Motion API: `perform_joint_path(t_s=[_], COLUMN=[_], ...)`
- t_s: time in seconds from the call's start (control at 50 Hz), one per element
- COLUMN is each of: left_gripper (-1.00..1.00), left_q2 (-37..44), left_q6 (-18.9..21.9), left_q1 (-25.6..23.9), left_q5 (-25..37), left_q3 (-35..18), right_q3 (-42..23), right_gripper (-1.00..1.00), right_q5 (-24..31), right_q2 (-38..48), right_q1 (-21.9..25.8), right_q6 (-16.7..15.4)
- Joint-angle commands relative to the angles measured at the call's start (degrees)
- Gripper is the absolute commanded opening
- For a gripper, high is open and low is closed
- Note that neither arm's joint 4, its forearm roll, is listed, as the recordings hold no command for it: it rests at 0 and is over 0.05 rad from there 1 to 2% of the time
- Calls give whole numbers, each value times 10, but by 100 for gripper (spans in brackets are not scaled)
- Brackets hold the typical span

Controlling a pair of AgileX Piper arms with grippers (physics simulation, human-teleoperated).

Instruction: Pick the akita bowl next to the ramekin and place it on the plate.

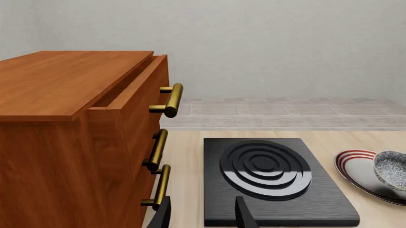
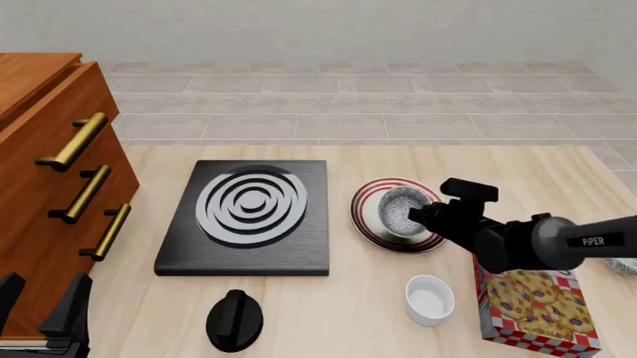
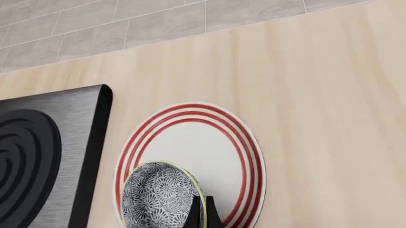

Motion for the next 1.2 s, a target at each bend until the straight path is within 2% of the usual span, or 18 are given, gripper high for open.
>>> perform_joint_path(t_s=[0.02, 1.2], left_gripper=[100, 100], left_q2=[0, 0], left_q6=[0, 0], left_q1=[0, 0], left_q5=[0, 0], left_q3=[0, 0], right_q3=[-6, -14], right_gripper=[-100, -100], right_q5=[-5, -9], right_q2=[9, 27], right_q1=[1, -6], right_q6=[4, -2])
